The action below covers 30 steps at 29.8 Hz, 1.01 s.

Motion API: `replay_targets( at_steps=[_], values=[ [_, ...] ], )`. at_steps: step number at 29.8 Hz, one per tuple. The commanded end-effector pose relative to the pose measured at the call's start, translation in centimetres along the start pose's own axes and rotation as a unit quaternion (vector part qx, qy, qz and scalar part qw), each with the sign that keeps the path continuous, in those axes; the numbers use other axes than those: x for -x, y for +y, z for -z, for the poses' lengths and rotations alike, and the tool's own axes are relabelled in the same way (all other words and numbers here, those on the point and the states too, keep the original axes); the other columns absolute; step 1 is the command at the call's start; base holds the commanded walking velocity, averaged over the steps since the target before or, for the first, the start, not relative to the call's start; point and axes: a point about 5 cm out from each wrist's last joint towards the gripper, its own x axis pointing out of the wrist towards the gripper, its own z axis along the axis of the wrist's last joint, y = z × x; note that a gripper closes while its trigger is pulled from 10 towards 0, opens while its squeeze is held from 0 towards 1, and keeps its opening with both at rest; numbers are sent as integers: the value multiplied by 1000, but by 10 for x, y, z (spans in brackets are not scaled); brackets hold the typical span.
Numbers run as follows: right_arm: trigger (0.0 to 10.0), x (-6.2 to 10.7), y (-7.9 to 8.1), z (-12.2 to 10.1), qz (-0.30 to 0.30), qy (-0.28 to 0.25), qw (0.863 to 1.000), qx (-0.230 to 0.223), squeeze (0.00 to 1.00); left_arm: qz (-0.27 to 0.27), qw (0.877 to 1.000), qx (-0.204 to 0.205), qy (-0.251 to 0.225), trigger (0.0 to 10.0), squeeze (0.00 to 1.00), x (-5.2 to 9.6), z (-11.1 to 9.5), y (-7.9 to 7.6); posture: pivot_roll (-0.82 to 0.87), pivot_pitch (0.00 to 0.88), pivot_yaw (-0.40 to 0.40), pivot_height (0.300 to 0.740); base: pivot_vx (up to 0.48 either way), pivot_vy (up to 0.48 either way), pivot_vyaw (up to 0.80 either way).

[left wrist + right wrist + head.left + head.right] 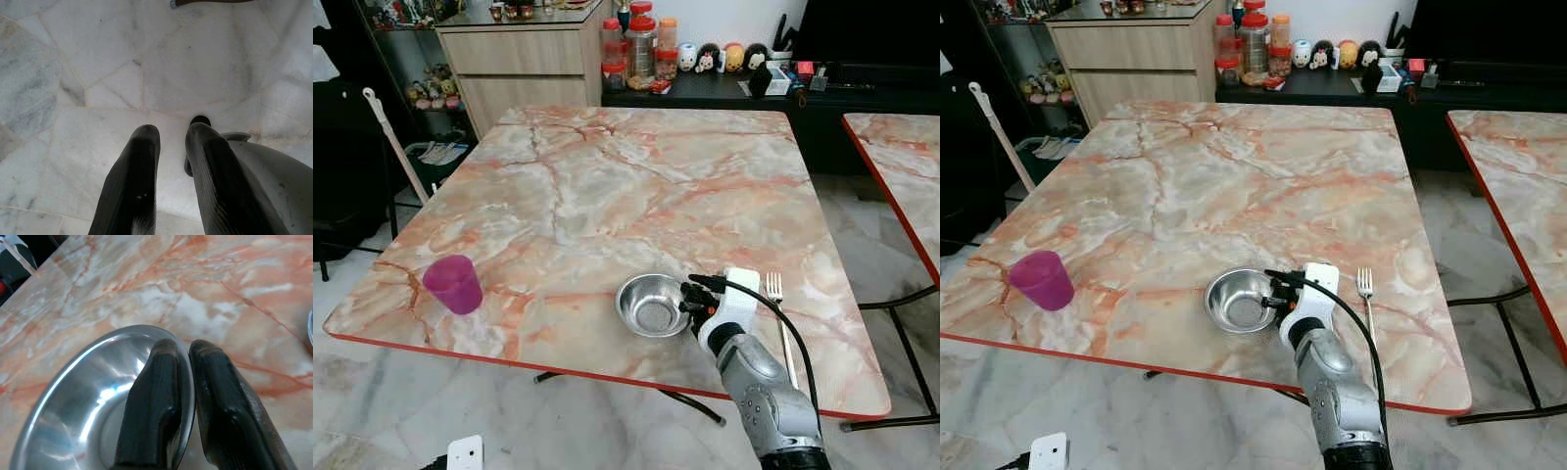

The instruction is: Setting the table

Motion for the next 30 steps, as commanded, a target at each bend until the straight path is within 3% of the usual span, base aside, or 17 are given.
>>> replay_targets(
  at_steps=[1,11,22,23,30],
  values=[
    [0,-3,2,0,0,4,1000,4,0,-2,1000,-11,16,10000,0,1,4,3,78,1,33,740,0,0,0],
    [0,-7,6,-4,-3,-7,1000,-4,0,-2,1000,-7,20,10000,0,0,4,0,79,9,31,740,0,0,0],
    [0,-22,24,-30,-30,-61,997,-29,0,-5,999,-26,19,10000,0,0,4,-2,76,0,41,740,0,0,0],
    [10000,-27,30,-38,-40,-75,995,-44,0,-4,999,-40,20,10000,0,0,4,-3,77,0,43,740,0,0,0],
    [10000,-36,45,-54,-71,-100,991,-55,0,-2,999,-47,20,10000,0,0,4,-3,81,0,46,740,0,0,0]
  ],
)
